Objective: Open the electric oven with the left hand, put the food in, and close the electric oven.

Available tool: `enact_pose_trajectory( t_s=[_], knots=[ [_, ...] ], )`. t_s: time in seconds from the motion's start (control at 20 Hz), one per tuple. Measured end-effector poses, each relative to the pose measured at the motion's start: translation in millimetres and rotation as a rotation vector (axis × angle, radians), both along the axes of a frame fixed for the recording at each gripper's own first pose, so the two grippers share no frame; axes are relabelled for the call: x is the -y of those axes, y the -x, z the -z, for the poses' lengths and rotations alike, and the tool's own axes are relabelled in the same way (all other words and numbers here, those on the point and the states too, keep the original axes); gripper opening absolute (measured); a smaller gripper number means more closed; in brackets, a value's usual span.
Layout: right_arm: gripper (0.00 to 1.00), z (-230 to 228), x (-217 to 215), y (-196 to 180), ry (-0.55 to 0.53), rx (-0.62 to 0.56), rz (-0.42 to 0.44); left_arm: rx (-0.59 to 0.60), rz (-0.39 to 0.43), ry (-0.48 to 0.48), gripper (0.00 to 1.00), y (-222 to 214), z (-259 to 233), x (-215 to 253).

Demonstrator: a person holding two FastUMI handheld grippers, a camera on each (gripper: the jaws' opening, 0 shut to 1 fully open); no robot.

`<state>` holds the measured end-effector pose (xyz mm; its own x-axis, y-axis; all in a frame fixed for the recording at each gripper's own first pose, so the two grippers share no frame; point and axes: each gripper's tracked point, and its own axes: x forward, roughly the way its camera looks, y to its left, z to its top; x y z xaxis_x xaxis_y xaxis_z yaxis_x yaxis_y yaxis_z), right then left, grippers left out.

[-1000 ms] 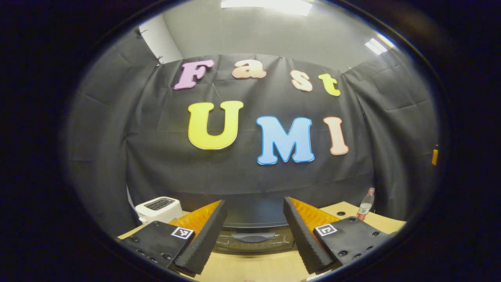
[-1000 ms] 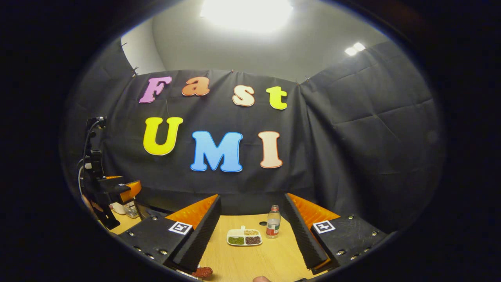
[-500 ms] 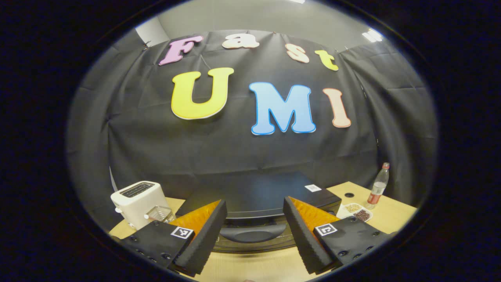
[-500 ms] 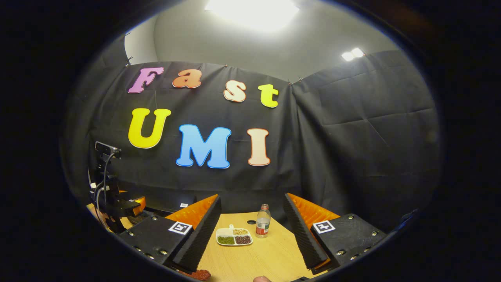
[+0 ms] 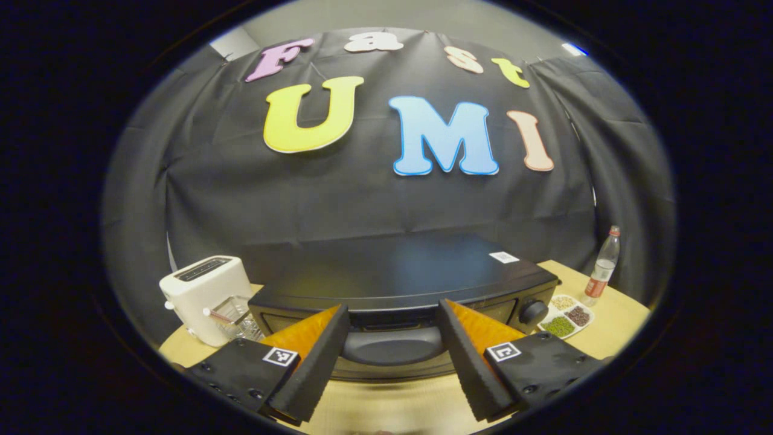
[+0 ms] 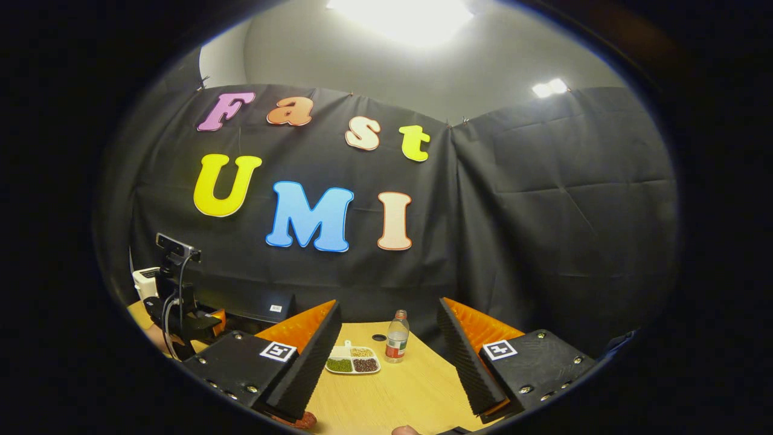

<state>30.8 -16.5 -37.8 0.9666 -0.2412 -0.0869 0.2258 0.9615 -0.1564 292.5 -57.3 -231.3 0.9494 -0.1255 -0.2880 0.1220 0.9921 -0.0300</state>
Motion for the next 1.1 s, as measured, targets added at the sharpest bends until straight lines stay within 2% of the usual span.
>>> enact_pose_trajectory(
  t_s=[0.25,0.3,0.35,0.45,0.5,0.6,0.8,0.95,1.0,1.1],
  knots=[
    [0.96,-4,-2,0,0.001,0.000,-0.029,0.015,-0.009,0.001,1.00,19,1,0],
    [0.96,-4,-2,1,0.002,0.003,-0.038,0.022,-0.010,0.000,0.97,24,-1,-1],
    [0.96,-5,-2,1,0.003,0.002,-0.046,0.014,-0.010,-0.006,1.00,30,1,-1],
    [0.96,-4,-3,2,0.002,0.000,-0.061,0.011,-0.012,-0.009,0.97,43,4,0],
    [0.96,-5,-3,3,-0.001,0.000,-0.069,0.011,-0.013,-0.009,1.00,49,6,0],
    [0.96,-4,-4,4,-0.006,0.000,-0.081,-0.001,-0.012,-0.017,0.93,61,10,-1],
    [0.96,-4,-6,8,-0.009,-0.003,-0.104,-0.025,-0.008,-0.030,1.00,81,20,0],
    [0.96,-3,-8,11,-0.011,-0.011,-0.118,-0.042,-0.009,-0.039,1.00,92,27,0],
    [0.96,-2,-8,12,-0.012,-0.014,-0.121,-0.048,-0.009,-0.043,0.97,96,31,0],
    [0.96,1,-9,15,-0.015,-0.023,-0.124,-0.061,-0.007,-0.052,1.00,105,38,0]
  ],
)
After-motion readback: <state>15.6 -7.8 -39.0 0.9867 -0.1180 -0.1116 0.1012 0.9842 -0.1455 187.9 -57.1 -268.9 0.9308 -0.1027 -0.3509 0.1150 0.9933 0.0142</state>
